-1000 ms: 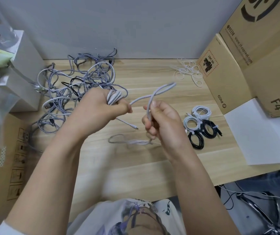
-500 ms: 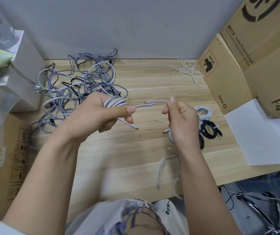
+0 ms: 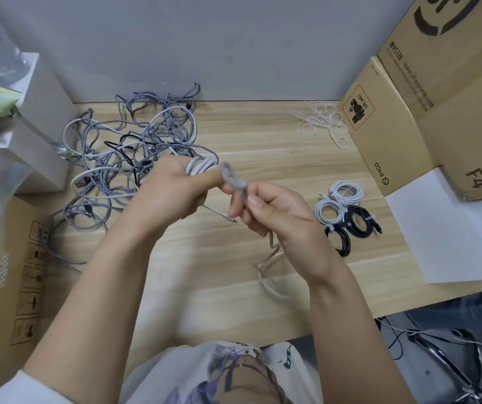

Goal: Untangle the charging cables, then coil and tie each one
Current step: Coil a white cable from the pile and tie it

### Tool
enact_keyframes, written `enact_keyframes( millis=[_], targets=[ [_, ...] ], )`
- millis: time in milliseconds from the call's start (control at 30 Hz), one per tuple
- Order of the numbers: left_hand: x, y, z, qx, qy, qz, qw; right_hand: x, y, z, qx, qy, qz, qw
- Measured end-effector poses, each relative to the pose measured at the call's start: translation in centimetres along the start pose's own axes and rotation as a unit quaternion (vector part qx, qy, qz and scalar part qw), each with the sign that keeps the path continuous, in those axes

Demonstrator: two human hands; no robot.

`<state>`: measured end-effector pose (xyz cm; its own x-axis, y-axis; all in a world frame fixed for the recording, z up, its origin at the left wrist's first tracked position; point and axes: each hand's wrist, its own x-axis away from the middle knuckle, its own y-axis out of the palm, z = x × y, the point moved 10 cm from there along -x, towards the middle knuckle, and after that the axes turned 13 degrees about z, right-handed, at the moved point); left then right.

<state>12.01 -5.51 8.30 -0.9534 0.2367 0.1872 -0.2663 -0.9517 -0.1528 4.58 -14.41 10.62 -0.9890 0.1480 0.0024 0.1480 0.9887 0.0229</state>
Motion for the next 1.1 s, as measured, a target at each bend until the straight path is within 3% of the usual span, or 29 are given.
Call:
enact_keyframes(
  millis=[100, 233, 333, 400, 467, 533, 633, 733, 767, 800, 867, 900, 933, 1100],
  targets=[
    [0.2, 0.3, -0.6, -0.060, -0.004, -0.010, 0.998, -0.3, -1.2, -0.4, -0.051, 0.005, 0.070, 0.996],
    [-0.2, -0.8, -0.7, -0.173, 0.044, 0.058, 0.982, -0.3, -3.2, -0.4, -0.004, -0.004, 0.194, 0.981],
    [-0.4, -2.6, -0.7, -0.225, 0.074, 0.172, 0.956, -0.5, -3.1, 0.5, 0.061, 0.040, 0.188, 0.980],
    [-0.5, -3.1, -1.0, -0.249, 0.080, 0.200, 0.944, -0.4, -2.9, 0.7, 0.104, 0.055, 0.166, 0.979],
    [-0.9, -2.3, -1.8, -0.282, 0.079, 0.156, 0.943, -0.3, -3.5, 0.3, 0.103, 0.045, 0.188, 0.976],
    [-1.2, -0.9, -3.2, -0.288, 0.055, 0.064, 0.954, -0.4, -4.8, 0.1, 0.091, 0.033, 0.233, 0.968],
    [0.3, 1.6, -5.6, -0.160, -0.042, -0.137, 0.977, -0.7, -7.0, -0.2, 0.085, 0.004, 0.303, 0.949],
    [3.0, 3.9, -4.9, 0.035, -0.060, -0.324, 0.944, -0.7, -8.8, 0.3, 0.077, 0.002, 0.353, 0.932],
    [3.9, 4.4, -3.6, 0.146, -0.057, -0.379, 0.912, -0.6, -9.2, 0.6, 0.075, 0.009, 0.361, 0.930],
    [4.8, 4.4, -1.8, 0.272, -0.056, -0.431, 0.858, -0.6, -9.4, 0.9, 0.080, 0.019, 0.362, 0.929],
    [5.6, 3.3, 1.5, 0.505, -0.096, -0.491, 0.704, -0.6, -9.1, 1.3, 0.113, 0.036, 0.345, 0.931],
    [4.9, 2.6, 2.4, 0.578, -0.114, -0.471, 0.657, -0.6, -8.6, 1.4, 0.126, 0.041, 0.328, 0.935],
    [3.8, 2.1, 2.9, 0.626, -0.119, -0.426, 0.642, -0.5, -8.0, 1.6, 0.131, 0.045, 0.310, 0.940],
    [-0.9, -0.1, 1.4, 0.704, -0.133, -0.184, 0.672, -0.5, -5.6, 1.4, 0.170, 0.020, 0.239, 0.956]
  ],
)
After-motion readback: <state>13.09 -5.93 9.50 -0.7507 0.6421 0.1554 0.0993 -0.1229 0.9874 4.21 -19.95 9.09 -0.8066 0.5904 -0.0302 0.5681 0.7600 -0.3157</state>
